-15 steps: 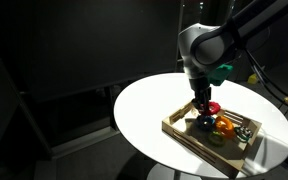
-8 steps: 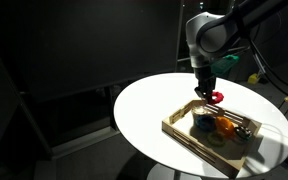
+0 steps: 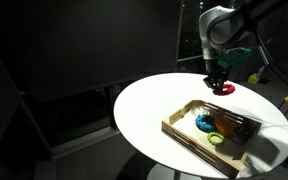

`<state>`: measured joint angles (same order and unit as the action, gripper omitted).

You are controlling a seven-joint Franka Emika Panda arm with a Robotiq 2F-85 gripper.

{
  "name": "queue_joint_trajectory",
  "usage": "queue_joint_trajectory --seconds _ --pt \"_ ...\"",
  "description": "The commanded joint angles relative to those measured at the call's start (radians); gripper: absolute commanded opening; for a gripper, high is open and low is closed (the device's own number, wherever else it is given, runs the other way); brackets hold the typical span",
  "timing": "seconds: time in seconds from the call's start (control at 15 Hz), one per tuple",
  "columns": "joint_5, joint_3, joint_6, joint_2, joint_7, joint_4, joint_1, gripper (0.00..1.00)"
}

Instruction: Pick up the red ring and put it on the table

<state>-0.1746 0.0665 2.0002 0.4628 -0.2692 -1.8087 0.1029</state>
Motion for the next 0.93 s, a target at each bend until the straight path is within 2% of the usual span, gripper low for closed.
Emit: queue_joint_trajectory --seconds 0.0,0.47,0.87 --pt "0.006 0.026 -0.019 -0.033 -0.080 -0.026 -0.024 0.09" --pt "0.052 0.058 0.010 -0.013 -0.229 -0.064 -0.063 0.09" --pt "0.050 0.082 0.064 0.009 -0.373 -0.100 -0.057 0.09"
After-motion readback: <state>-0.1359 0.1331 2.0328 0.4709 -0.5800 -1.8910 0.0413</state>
